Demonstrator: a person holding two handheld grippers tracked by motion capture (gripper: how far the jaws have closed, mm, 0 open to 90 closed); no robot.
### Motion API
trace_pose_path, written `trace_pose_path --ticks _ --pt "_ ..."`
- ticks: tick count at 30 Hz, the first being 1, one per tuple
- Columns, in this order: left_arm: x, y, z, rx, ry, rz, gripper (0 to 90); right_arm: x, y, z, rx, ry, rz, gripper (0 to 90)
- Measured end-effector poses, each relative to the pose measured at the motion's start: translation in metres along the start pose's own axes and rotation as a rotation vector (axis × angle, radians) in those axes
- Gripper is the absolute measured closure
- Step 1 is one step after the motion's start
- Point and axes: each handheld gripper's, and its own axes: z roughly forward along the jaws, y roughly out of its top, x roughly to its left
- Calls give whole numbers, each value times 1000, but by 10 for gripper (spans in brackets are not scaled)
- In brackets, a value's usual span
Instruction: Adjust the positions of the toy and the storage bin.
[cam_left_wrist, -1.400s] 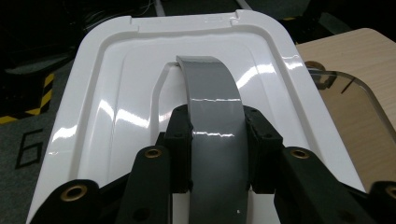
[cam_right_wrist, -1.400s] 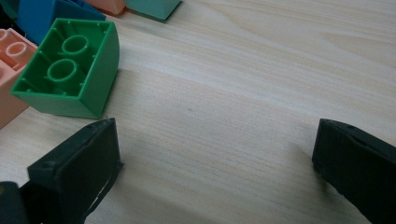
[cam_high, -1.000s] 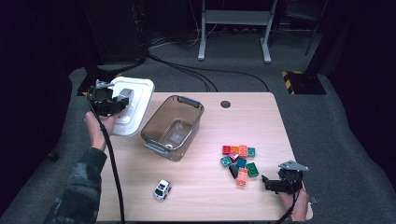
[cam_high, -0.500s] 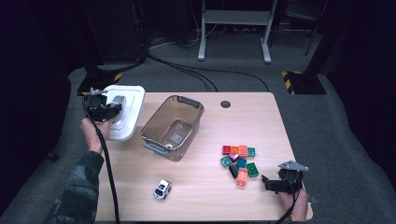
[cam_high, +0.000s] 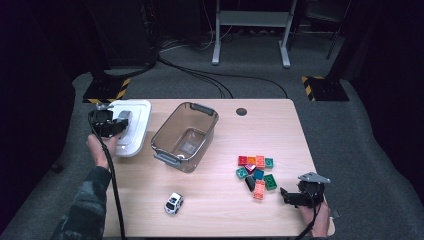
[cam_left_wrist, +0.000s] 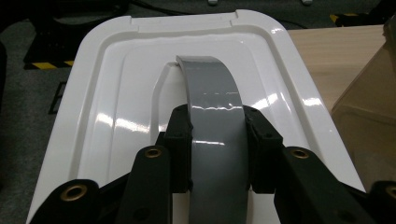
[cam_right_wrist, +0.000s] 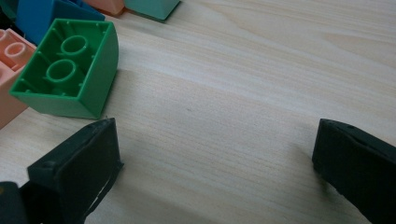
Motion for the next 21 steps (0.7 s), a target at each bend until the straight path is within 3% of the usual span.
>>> trace_pose_path --ticks 14,18,21 --pt "0 -25 27 42 -20 -26 668 0 0 0 0 -1 0 0" --pt "0 -38 38 75 -22 -9 667 0 0 0 0 -1 0 0" --pt "1 -42 42 78 -23 -20 667 0 0 0 0 -1 0 0"
